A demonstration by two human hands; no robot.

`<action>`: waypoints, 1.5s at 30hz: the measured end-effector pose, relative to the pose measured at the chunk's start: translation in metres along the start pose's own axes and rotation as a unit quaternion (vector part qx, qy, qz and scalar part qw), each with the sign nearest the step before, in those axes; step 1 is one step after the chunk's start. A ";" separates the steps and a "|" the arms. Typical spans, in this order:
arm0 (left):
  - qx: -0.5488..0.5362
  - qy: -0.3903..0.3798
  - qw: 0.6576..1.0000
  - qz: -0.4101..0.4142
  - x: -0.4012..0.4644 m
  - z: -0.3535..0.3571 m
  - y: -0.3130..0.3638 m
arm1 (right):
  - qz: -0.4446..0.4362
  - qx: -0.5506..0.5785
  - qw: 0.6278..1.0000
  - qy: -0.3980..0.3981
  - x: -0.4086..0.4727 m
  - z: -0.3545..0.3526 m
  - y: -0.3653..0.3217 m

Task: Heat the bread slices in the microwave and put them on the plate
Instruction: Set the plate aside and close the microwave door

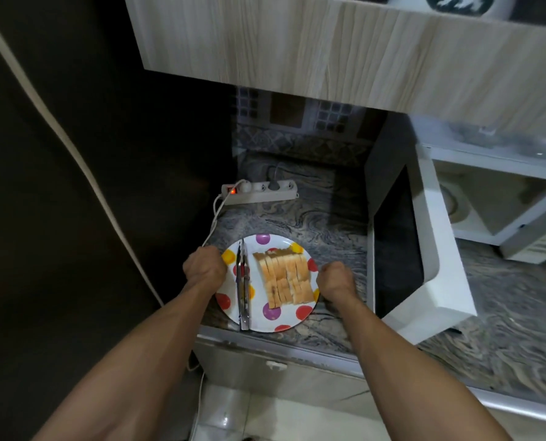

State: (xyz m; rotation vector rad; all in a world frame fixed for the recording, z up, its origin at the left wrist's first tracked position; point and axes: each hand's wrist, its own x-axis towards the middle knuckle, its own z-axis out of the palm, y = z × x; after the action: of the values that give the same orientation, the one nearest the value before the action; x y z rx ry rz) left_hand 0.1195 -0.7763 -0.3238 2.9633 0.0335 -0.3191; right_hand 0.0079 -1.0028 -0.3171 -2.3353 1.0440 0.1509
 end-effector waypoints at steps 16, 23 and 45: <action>0.050 0.065 0.862 0.501 -0.072 -0.119 0.177 | -0.246 -0.211 0.873 0.365 -0.138 -0.129 -0.019; 0.181 0.086 0.734 0.648 -0.128 -0.137 0.244 | -0.048 -0.185 0.951 0.241 -0.157 -0.143 0.036; 0.010 0.180 0.667 0.723 -0.143 -0.061 0.399 | 0.079 -0.147 0.963 0.211 -0.052 -0.268 0.188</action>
State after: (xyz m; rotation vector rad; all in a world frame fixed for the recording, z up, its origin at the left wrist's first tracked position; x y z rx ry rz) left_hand 0.0085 -1.1611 -0.1718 2.0157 -2.0325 0.4815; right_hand -0.1956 -1.2140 -0.1630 -2.6173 1.5046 -0.1502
